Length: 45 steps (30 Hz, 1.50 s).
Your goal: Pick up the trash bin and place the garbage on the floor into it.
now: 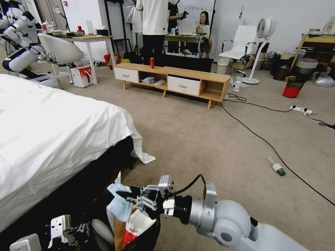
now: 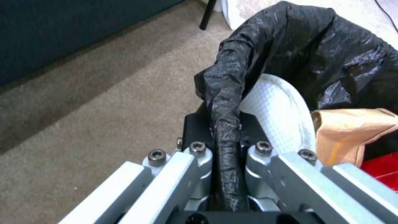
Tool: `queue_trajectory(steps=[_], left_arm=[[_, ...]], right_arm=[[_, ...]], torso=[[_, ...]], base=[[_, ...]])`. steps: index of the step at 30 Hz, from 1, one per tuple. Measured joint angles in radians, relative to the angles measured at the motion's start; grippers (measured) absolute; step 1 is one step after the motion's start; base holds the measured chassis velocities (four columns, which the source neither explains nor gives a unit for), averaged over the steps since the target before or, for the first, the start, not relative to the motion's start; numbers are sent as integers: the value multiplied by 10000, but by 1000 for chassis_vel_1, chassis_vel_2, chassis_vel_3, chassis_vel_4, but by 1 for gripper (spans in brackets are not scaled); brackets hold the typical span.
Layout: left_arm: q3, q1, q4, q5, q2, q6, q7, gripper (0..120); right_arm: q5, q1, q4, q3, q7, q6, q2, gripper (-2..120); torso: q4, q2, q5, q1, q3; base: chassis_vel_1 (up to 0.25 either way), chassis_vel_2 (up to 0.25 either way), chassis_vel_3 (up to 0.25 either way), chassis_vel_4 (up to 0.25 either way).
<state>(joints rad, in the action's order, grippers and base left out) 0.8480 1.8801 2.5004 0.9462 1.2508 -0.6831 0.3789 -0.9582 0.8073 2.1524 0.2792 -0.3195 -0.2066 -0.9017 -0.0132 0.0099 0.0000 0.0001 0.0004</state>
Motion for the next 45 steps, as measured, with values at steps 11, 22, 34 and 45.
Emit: queue_trajectory(steps=[11, 22, 34, 45], left_arm=[[-21, 20, 0, 35, 4, -27, 32, 4], [-16, 43, 0, 92, 12, -65, 89, 4], [55, -72, -3, 279, -37, -101, 193, 4], [54, -116, -4, 375, -21, -106, 222, 4]], right_arm=[[57, 113, 116, -53, 158, -57, 137, 73], [242, 111, 30, -147, 291, -128, 262, 100], [230, 356, 164, -309, 273, -267, 650, 100], [249, 564, 196, -564, 366, -134, 594, 100]], torso=[[0, 0, 0, 0, 0], [0, -1, 0, 0, 0], [0, 0, 0, 0, 0], [0, 0, 0, 0, 0]], base=[[0, 0, 0, 0], [0, 0, 0, 0], [0, 0, 0, 0], [0, 0, 0, 0]])
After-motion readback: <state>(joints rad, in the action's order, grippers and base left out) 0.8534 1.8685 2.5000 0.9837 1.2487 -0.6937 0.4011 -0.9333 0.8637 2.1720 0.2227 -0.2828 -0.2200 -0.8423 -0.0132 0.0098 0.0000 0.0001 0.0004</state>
